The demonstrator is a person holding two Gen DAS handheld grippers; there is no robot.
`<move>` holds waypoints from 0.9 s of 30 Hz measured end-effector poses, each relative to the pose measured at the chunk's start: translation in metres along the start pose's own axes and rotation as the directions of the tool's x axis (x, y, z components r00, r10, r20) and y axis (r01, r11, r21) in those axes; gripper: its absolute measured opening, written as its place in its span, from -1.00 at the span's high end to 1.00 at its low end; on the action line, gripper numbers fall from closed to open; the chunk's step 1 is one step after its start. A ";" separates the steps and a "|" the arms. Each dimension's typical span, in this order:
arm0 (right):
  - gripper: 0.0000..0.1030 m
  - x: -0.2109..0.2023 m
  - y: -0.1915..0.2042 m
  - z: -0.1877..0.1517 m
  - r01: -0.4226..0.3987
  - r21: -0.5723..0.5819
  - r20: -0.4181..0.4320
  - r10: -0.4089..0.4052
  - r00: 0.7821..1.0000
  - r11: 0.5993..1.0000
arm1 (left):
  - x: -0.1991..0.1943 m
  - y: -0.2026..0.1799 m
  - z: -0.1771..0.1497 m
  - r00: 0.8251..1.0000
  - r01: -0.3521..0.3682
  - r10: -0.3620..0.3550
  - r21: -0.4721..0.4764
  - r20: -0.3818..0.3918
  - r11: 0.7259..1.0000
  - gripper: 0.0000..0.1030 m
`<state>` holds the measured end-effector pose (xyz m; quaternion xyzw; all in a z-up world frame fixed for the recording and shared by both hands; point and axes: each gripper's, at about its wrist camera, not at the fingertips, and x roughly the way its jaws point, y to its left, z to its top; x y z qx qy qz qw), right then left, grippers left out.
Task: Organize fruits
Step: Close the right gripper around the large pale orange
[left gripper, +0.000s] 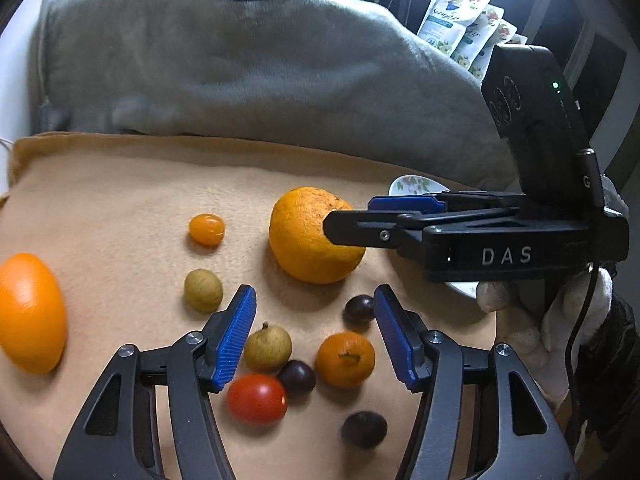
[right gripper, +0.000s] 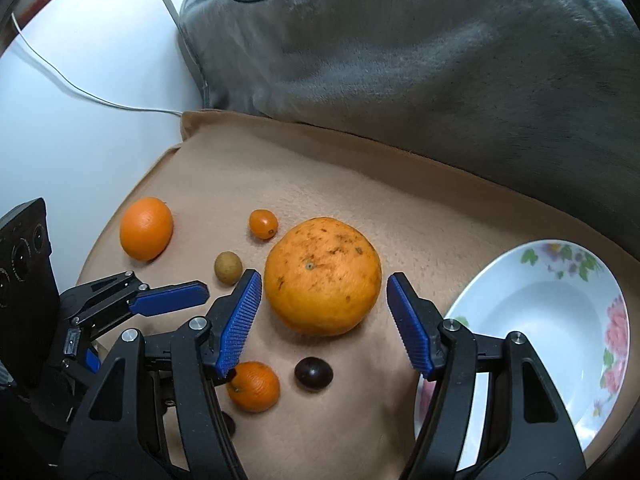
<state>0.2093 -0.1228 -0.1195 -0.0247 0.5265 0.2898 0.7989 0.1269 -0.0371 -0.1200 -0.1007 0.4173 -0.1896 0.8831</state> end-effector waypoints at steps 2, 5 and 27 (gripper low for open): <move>-0.33 0.004 0.000 0.002 -0.005 -0.003 -0.011 0.005 1.000 1.000 | 0.006 0.000 0.003 1.000 0.002 -0.002 -0.003 -0.010 1.000 -0.17; -0.33 0.010 0.001 0.005 -0.010 -0.014 -0.027 0.010 1.000 1.000 | 0.015 0.000 0.007 1.000 0.001 -0.001 -0.001 -0.023 1.000 -0.16; -0.39 0.024 0.000 0.013 -0.026 -0.040 -0.065 0.024 0.998 0.999 | 0.045 0.012 0.019 0.997 0.032 -0.034 -0.037 -0.071 0.999 -0.01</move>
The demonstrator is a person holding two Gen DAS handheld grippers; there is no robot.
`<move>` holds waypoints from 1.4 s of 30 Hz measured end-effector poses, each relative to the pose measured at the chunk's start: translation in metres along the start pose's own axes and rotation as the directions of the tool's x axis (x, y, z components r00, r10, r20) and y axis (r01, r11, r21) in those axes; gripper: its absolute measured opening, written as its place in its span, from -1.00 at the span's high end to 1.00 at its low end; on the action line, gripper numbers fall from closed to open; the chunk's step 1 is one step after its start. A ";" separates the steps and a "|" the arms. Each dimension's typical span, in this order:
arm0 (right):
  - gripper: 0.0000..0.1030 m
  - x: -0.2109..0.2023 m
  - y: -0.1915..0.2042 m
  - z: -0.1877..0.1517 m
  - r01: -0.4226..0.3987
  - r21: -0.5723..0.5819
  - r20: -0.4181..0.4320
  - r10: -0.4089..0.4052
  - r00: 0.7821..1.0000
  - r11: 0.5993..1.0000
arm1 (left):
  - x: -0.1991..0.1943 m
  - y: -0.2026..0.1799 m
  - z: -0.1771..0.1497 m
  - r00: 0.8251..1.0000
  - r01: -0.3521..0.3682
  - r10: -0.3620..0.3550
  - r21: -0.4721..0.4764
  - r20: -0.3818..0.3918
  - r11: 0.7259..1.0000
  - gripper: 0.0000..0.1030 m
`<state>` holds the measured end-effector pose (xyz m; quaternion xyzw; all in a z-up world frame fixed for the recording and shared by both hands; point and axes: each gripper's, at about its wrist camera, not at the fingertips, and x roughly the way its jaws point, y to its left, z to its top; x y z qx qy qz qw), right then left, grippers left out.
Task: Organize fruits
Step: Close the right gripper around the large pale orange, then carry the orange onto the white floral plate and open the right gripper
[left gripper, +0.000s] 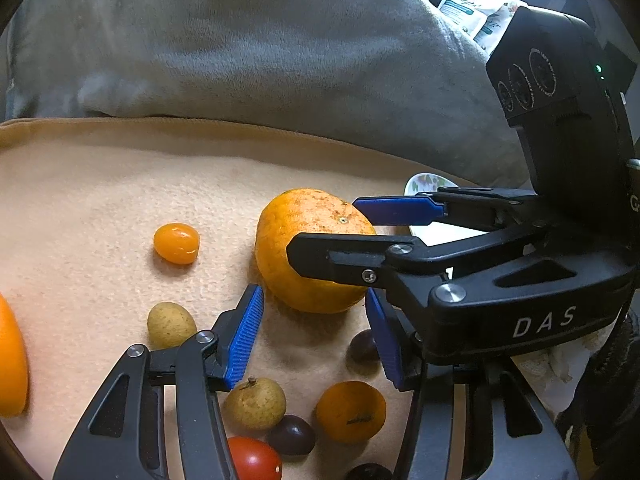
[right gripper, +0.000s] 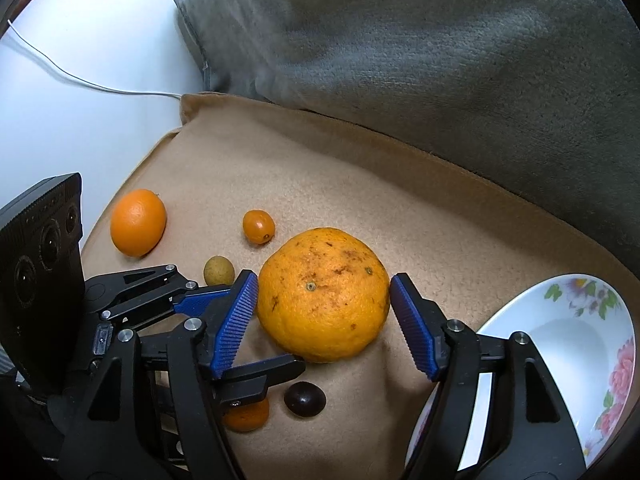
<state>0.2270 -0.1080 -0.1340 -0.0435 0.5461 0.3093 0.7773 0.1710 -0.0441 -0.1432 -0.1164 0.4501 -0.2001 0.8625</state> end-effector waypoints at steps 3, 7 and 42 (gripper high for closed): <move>-0.40 0.001 0.000 0.001 -0.002 -0.005 -0.002 0.002 1.000 1.000 | 0.002 0.005 0.002 1.000 0.007 -0.007 -0.004 -0.004 1.000 -0.01; -0.40 0.003 0.004 0.002 0.005 -0.017 -0.011 -0.005 1.000 1.000 | 0.008 0.005 0.001 1.000 0.007 -0.007 0.002 -0.015 1.000 -0.01; -0.39 -0.078 0.006 -0.032 0.043 0.048 0.104 -0.048 0.993 0.998 | -0.025 -0.070 -0.024 0.998 0.033 -0.039 0.116 0.050 0.993 0.01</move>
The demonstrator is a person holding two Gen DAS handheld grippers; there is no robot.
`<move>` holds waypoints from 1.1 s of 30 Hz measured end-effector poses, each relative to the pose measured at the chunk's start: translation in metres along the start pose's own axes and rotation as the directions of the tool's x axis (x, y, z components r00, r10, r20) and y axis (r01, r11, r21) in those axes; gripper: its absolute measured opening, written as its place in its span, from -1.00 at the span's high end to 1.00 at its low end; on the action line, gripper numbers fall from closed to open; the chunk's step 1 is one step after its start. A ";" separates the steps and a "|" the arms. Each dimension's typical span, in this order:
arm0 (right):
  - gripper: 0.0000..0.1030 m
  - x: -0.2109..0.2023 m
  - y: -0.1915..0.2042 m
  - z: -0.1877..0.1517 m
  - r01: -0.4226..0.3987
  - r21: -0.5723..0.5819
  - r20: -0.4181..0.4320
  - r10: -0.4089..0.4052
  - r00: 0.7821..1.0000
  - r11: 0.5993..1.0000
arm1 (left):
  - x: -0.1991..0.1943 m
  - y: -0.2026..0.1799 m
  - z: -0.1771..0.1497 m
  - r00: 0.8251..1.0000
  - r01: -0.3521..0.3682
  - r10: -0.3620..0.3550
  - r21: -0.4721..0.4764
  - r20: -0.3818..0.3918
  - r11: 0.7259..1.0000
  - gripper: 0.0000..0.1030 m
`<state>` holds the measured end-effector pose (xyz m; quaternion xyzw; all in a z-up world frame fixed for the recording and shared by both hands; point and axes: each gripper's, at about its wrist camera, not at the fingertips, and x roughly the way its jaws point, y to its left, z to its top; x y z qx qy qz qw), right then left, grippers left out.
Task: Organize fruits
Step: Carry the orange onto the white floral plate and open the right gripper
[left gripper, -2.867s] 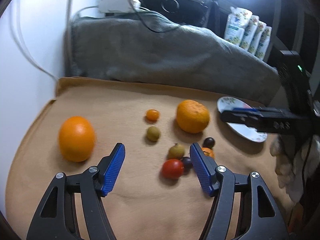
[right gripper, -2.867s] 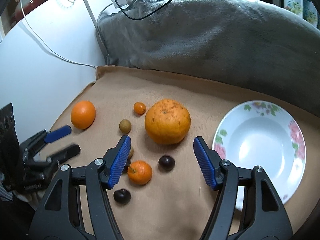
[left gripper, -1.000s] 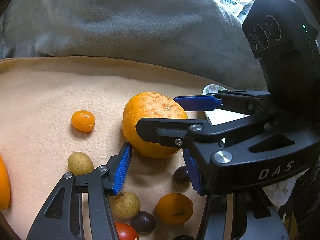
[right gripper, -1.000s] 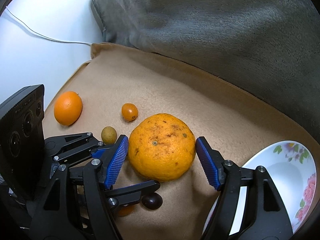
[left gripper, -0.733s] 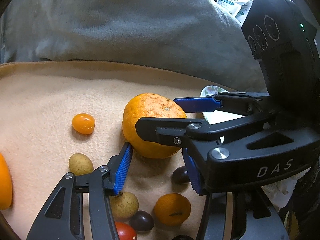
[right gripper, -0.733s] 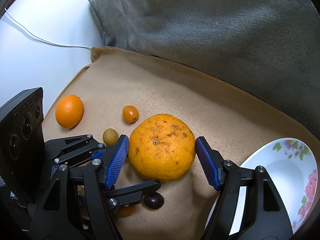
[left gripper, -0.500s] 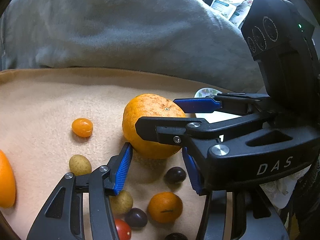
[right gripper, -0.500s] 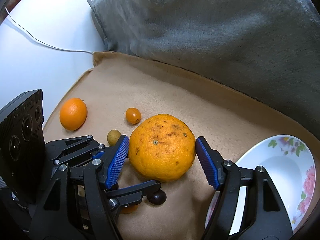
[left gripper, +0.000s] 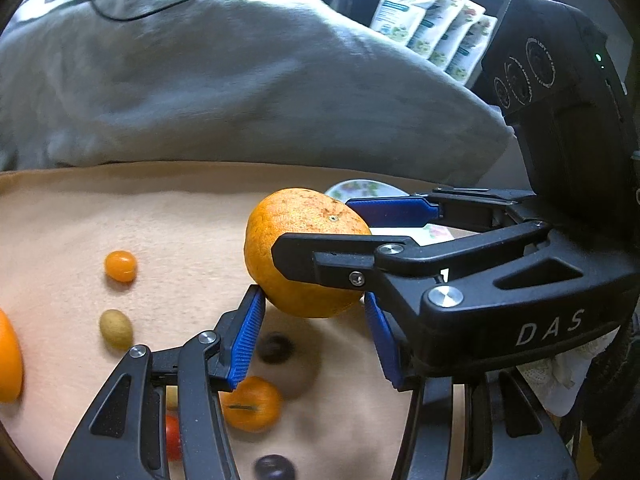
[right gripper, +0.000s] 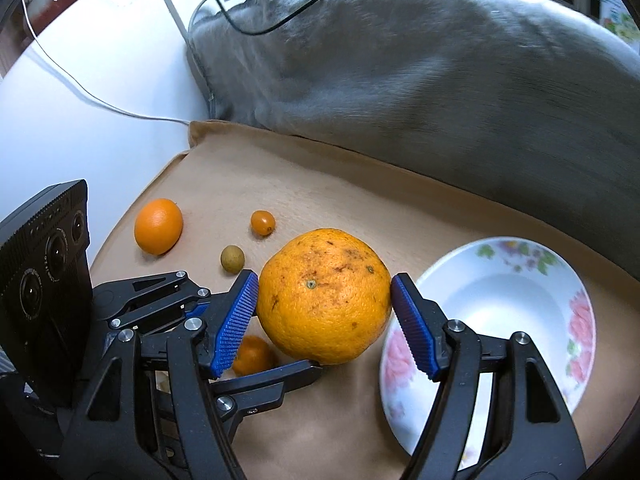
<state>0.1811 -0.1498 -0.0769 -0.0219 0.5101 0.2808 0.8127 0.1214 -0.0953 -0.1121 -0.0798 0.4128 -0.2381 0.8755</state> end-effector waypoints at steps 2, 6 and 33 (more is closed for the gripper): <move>-0.39 -0.007 -0.004 -0.006 0.006 0.012 0.006 -0.006 1.000 1.000 | 0.003 -0.007 -0.001 1.000 0.008 -0.008 0.010 -0.003 1.000 0.01; -0.39 -0.017 -0.014 -0.017 0.015 0.034 0.012 -0.015 1.000 0.999 | 0.008 -0.021 -0.003 1.000 0.022 -0.021 0.026 -0.015 0.999 0.01; -0.40 -0.034 -0.050 -0.047 0.041 0.138 0.002 -0.042 0.999 0.990 | 0.029 -0.030 0.013 0.995 0.049 -0.042 0.072 -0.090 0.996 0.02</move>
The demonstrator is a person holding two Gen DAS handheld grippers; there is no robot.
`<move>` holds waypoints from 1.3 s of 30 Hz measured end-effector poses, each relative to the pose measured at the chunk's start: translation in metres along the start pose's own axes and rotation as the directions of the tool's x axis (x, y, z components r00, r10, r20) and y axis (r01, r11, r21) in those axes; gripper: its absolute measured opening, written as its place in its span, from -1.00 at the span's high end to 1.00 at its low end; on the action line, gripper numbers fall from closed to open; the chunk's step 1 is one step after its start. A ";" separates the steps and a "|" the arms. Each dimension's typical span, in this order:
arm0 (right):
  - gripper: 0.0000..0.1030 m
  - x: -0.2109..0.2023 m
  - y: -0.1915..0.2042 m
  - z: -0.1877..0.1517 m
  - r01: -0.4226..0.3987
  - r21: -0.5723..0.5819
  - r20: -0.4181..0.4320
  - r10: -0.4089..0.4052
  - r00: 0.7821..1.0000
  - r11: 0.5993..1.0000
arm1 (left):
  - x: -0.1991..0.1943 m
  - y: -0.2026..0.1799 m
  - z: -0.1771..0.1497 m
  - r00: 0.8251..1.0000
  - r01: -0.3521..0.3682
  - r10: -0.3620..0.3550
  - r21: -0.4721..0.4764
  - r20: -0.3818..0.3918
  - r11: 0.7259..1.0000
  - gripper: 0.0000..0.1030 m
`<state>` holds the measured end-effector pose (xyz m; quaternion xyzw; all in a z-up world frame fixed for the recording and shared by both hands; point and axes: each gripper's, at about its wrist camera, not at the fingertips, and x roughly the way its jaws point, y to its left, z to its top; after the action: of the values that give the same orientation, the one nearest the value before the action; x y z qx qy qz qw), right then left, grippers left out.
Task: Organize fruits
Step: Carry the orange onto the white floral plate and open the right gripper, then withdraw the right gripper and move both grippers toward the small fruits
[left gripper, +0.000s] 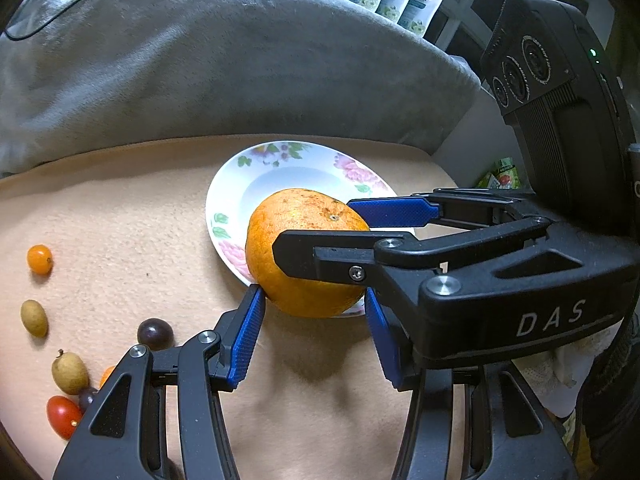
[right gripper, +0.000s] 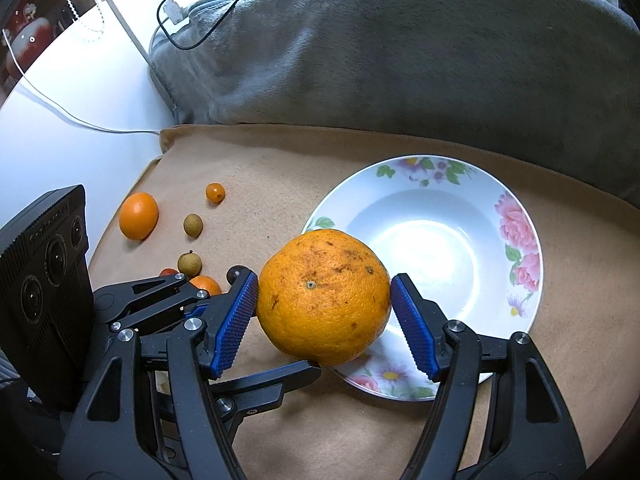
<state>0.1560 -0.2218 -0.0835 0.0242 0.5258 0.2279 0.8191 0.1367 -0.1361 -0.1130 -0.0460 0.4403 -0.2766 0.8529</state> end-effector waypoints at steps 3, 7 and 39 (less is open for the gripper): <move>-0.40 -0.009 0.000 0.001 0.012 -0.002 0.031 -0.012 0.999 1.000 | -0.003 -0.005 0.003 1.000 0.004 -0.005 0.009 0.019 1.000 0.02; -0.40 -0.027 -0.003 0.005 0.062 0.011 0.085 -0.062 0.994 0.998 | -0.011 -0.004 0.004 0.999 -0.003 0.002 0.016 0.036 1.000 0.02; -0.42 -0.082 0.018 -0.034 0.059 0.057 0.270 -0.072 0.960 0.997 | -0.122 0.063 -0.041 0.967 -0.158 0.166 -0.055 0.195 0.986 0.02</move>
<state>0.0919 -0.2454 -0.0236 0.0574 0.4143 0.1824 0.8898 0.0759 -0.0138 -0.0699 -0.0538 0.3605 -0.1913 0.9114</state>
